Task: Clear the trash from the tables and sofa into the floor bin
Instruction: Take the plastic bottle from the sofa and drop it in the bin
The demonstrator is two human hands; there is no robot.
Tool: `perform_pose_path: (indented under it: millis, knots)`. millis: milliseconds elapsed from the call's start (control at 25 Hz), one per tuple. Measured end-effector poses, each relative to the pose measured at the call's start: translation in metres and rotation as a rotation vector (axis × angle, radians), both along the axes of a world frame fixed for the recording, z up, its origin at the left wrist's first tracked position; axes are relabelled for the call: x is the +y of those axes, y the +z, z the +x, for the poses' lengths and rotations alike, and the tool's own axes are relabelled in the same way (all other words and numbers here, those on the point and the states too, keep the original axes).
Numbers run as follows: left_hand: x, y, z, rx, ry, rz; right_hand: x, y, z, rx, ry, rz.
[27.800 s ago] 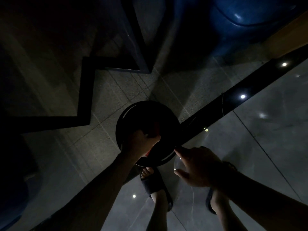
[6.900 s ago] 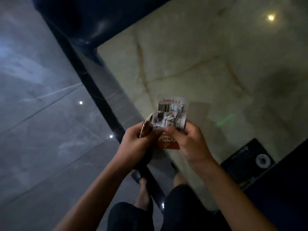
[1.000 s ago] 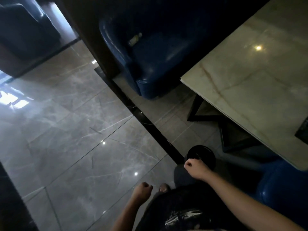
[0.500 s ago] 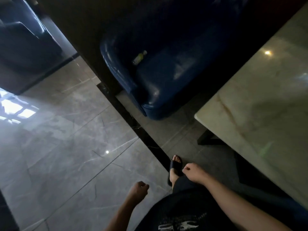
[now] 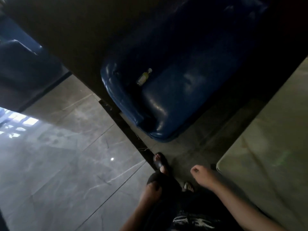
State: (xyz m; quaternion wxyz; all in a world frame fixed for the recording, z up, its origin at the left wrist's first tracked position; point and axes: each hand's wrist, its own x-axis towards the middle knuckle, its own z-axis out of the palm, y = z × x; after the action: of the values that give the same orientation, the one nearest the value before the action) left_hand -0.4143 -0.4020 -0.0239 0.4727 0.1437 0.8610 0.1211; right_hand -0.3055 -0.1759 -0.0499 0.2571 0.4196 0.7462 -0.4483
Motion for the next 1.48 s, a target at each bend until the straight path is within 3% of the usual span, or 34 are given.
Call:
perform_pose_path:
  millis: [240, 400, 760, 1120, 1280, 1480]
  knots:
    - [0.043, -0.013, -0.149, -0.053, -0.070, 0.125, 0.055, -0.003, -0.116, -0.096, -0.004, 0.005]
    - [0.069, -0.016, -0.253, -0.091, -0.072, 0.029, 0.076, 0.003, -0.197, -0.176, 0.005, -0.004]
    - [0.134, -0.021, -0.409, -0.064, -0.187, 0.047, 0.099, 0.000, -0.346, -0.165, 0.147, -0.025]
    - [0.232, -0.068, -0.495, 0.129, -0.096, 0.094, 0.203, -0.055, -0.465, -0.144, 0.464, 0.043]
    - [0.281, -0.120, -0.530, 0.271, -0.070, 0.136, 0.256, -0.110, -0.512, -0.174, 0.690, 0.056]
    - [0.346, -0.174, -0.599, 0.485, -0.118, 0.138, 0.333, -0.180, -0.575, -0.104, 0.571, 0.131]
